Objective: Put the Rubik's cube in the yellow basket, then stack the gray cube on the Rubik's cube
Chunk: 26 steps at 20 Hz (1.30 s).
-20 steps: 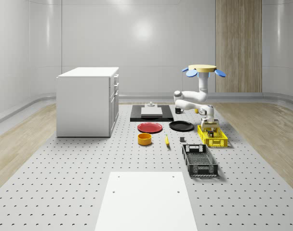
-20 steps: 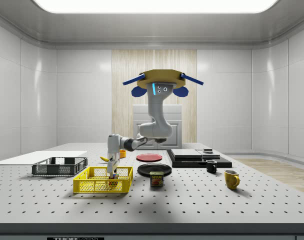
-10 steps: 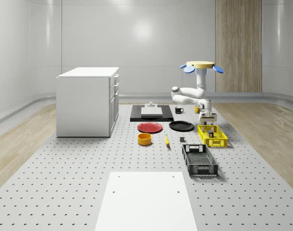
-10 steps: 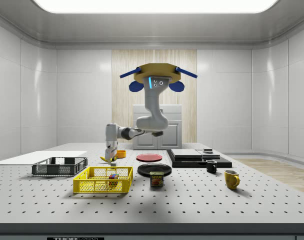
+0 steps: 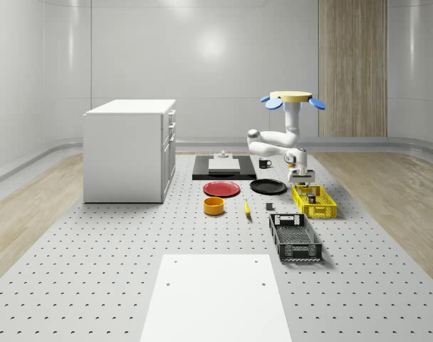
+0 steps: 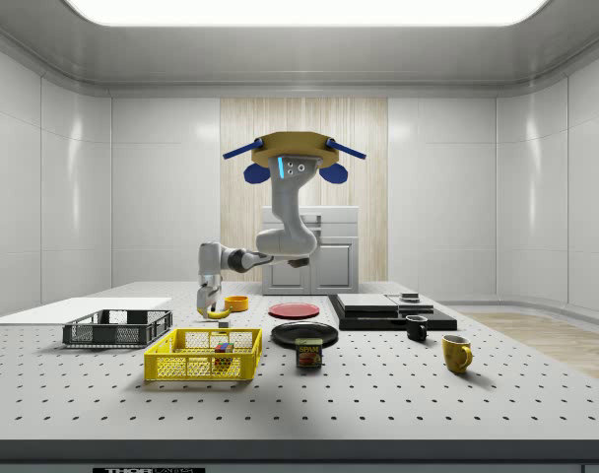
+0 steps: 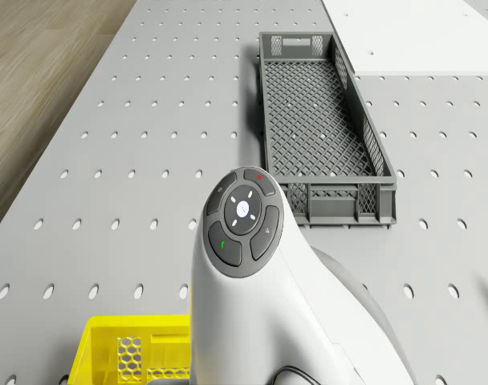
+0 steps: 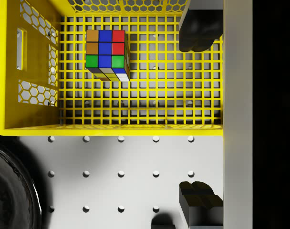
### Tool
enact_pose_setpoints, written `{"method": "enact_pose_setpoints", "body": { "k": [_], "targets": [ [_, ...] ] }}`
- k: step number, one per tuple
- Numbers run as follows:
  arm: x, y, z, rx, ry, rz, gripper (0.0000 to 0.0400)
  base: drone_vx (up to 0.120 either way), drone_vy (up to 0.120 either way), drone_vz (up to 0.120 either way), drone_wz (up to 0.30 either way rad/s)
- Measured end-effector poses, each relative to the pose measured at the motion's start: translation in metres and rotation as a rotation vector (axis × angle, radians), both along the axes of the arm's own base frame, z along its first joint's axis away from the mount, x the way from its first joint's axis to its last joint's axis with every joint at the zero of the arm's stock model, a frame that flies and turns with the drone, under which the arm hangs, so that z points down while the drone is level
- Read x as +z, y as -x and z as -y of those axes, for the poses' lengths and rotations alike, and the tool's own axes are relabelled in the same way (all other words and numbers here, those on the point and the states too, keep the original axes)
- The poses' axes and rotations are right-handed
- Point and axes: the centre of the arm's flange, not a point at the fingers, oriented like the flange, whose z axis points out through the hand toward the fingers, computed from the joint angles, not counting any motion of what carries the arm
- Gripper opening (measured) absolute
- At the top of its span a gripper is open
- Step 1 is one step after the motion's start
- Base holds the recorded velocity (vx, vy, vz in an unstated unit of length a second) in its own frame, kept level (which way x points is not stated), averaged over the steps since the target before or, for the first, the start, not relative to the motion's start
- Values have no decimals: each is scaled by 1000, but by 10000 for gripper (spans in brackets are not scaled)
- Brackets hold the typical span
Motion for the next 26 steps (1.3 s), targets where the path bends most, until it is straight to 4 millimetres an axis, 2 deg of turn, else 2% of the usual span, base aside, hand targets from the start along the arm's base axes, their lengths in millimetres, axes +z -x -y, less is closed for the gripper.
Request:
{"method": "enact_pose_setpoints", "body": {
  "k": [10, 17, 20, 24, 26],
  "targets": [
    [0, 0, 0, 0, 0, 0, 400, 24, -120, 0, 0],
    [0, 0, 0, 0, 0, 0, 400, 0, -120, -29, 0],
    [0, 0, 0, 0, 0, 0, 400, 0, -120, -120, 0],
    [0, 0, 0, 0, 0, 0, 400, 0, -120, -10, 0],
    [0, 0, 0, 0, 0, 0, 400, -120, -120, 0, 0]
  ]
}}
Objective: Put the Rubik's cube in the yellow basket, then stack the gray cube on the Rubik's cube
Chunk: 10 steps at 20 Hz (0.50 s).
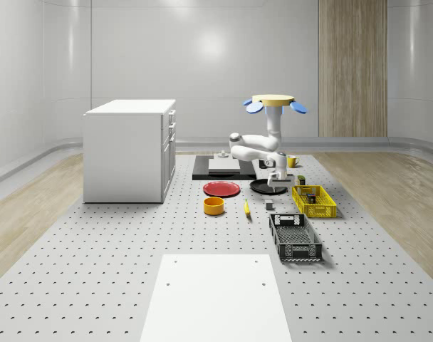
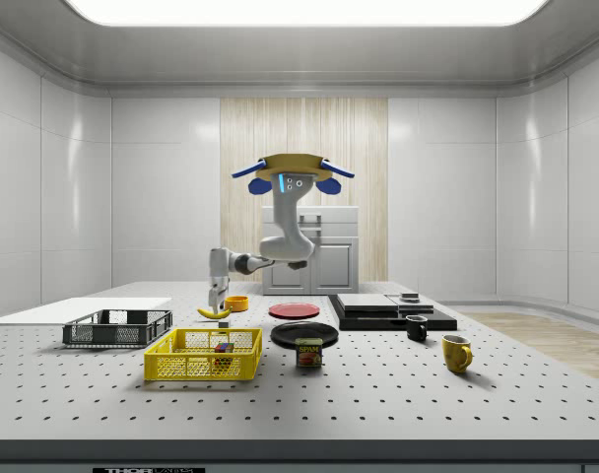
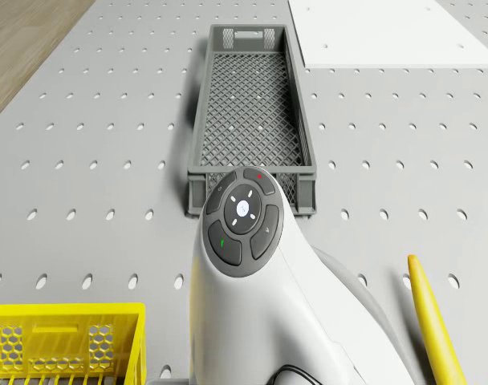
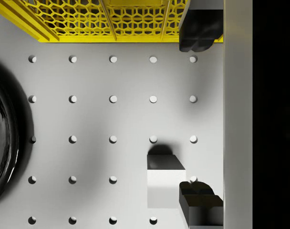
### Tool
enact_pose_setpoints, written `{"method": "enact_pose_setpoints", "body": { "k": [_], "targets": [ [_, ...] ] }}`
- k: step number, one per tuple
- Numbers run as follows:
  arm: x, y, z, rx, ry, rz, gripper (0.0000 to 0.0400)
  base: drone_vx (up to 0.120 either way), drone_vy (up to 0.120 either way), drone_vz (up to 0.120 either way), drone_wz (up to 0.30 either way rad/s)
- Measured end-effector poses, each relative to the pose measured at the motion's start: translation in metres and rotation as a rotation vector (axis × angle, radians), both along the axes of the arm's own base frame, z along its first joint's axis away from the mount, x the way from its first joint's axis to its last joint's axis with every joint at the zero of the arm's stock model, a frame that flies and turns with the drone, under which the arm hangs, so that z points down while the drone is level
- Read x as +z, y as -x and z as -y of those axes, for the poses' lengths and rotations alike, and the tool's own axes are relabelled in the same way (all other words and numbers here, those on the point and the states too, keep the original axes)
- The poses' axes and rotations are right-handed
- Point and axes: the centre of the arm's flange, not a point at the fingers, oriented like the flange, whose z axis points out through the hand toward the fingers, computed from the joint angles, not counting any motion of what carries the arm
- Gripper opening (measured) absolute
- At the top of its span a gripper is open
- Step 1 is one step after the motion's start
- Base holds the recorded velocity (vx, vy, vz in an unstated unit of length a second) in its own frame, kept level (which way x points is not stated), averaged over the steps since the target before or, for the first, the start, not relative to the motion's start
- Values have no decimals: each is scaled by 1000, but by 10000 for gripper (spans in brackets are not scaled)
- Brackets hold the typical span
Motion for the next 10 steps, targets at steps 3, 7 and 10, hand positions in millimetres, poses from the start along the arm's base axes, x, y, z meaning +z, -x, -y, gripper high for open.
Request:
{"method": "enact_pose_setpoints", "body": {
  "k": [3, 7, 10],
  "targets": [
    [0, 0, 0, 0, 0, 0, 400, -27, -120, -13, 0],
    [0, 0, 0, 0, 0, 0, 400, 0, -120, -120, 0],
    [0, 0, 0, 0, 0, 0, 400, 0, -120, -40, 0]
  ]
}}
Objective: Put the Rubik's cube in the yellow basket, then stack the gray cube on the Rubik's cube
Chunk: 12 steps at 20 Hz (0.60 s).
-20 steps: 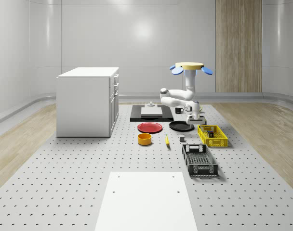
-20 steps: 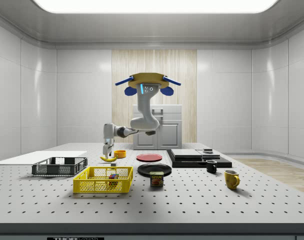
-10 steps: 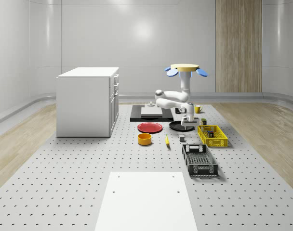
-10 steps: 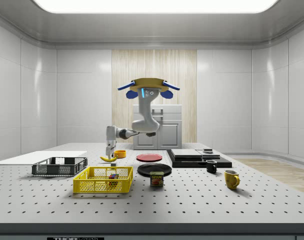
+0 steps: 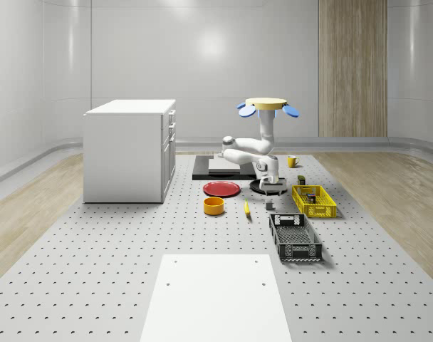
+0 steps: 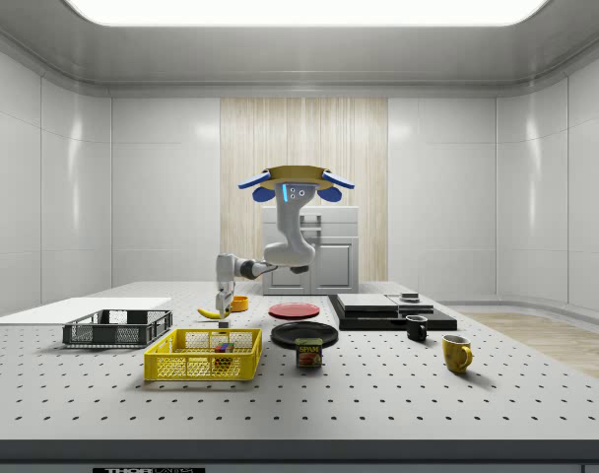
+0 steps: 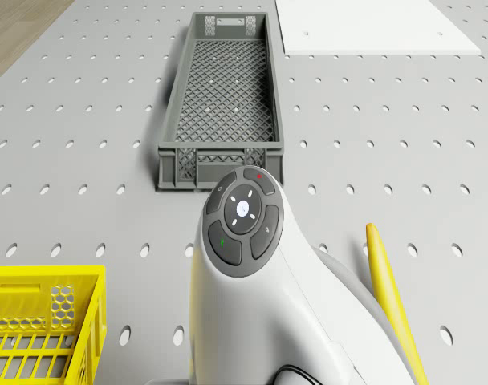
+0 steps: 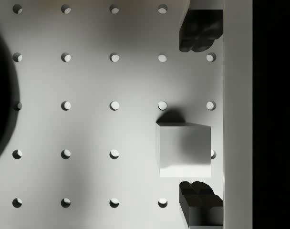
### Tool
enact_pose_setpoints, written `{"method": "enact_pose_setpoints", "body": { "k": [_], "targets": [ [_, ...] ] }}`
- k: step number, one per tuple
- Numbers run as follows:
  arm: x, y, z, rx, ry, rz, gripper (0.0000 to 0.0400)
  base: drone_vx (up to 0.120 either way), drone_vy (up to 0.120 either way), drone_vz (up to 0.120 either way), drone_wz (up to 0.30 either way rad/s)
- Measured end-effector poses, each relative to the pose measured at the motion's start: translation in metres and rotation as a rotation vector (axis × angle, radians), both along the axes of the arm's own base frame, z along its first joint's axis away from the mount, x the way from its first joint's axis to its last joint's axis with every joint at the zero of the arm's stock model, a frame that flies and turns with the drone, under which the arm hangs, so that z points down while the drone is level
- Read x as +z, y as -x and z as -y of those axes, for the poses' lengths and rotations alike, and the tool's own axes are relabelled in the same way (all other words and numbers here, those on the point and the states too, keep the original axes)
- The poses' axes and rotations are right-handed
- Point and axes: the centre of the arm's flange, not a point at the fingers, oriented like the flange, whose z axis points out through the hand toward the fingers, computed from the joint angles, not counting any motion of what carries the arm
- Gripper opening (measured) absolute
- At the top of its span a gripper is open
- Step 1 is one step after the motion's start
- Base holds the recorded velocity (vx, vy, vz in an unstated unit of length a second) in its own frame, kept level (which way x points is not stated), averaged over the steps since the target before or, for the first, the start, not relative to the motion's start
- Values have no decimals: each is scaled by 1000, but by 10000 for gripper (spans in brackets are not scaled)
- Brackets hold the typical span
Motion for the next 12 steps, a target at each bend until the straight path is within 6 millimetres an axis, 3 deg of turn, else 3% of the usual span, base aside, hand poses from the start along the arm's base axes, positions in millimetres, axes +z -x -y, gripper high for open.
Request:
{"method": "enact_pose_setpoints", "body": {
  "k": [5, 8, 12],
  "targets": [
    [0, 0, 0, 0, 0, 0, 400, 0, -120, 0, 0],
    [0, 0, 0, 0, 0, 0, 400, 0, 0, 0, 0],
    [0, 0, 0, 0, 0, 0, 400, 0, 0, -110, 0]
  ]
}}
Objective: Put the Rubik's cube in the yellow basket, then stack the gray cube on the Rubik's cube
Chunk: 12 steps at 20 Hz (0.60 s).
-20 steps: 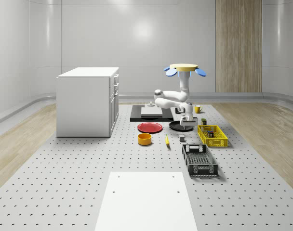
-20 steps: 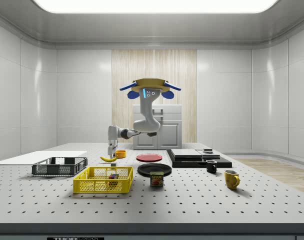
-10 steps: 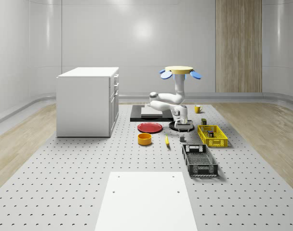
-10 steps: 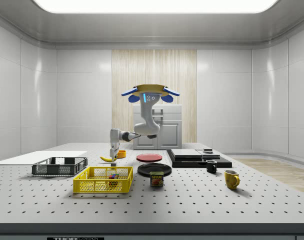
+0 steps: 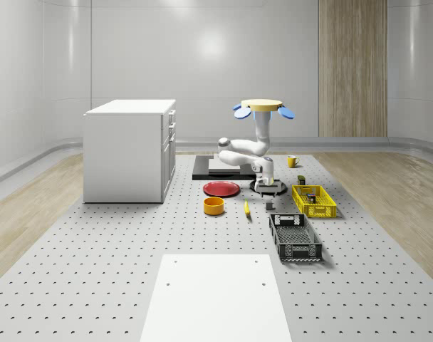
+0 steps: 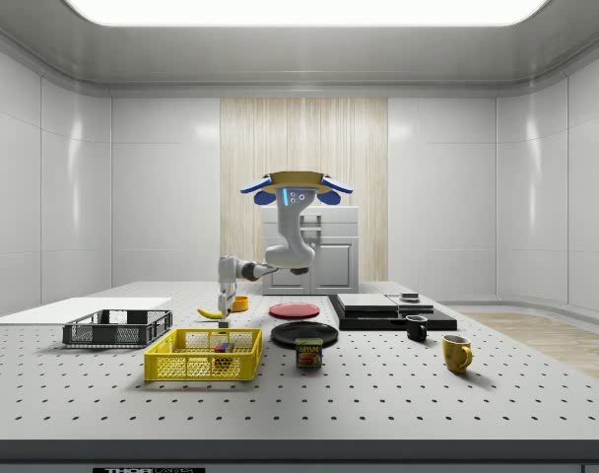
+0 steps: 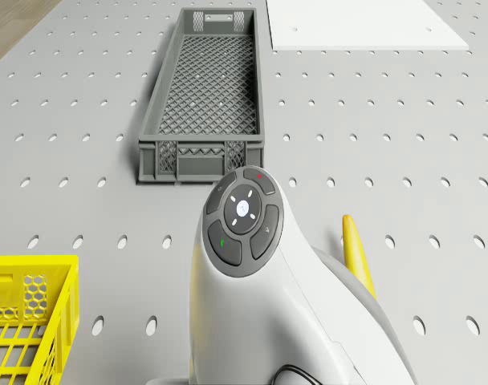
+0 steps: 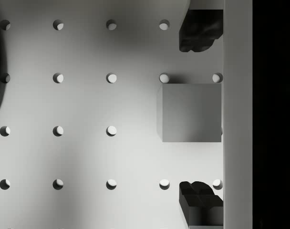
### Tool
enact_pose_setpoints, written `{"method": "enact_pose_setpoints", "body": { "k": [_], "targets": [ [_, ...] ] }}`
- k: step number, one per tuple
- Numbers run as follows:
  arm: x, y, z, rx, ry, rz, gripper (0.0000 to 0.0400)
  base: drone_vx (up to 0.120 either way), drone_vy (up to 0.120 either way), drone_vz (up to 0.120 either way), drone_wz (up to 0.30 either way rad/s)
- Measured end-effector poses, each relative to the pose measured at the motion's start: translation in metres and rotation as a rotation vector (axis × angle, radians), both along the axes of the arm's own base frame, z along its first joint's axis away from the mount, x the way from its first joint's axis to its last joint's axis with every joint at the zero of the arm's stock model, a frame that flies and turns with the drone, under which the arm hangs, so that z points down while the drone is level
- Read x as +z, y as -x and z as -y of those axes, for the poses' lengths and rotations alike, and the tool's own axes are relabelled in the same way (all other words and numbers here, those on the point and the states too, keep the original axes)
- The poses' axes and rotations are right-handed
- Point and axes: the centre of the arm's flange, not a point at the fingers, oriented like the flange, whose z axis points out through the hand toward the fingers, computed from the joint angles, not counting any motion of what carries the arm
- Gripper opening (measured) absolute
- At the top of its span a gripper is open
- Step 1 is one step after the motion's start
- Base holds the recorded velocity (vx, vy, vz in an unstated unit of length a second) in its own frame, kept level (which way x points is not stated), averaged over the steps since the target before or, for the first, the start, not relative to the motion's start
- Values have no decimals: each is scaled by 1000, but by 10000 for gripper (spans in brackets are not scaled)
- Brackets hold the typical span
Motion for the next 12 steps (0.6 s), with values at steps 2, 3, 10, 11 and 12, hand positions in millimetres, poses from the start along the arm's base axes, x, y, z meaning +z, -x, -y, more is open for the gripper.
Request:
{"method": "enact_pose_setpoints", "body": {
  "k": [2, 3, 10, 11, 12],
  "targets": [
    [1, 0, 0, 0, 0, 0, 400, 0, 0, 0, 0],
    [3, 0, 0, 0, 0, 0, 400, 0, 0, 0, 0],
    [21, -7, 0, 0, 0, 0, 400, 0, 0, 0, 0],
    [23, -8, 0, 0, 0, 0, 400, 0, 0, 0, 0],
    [25, -9, 0, 0, 0, 0, 400, 0, 0, 0, 0]
  ]
}}
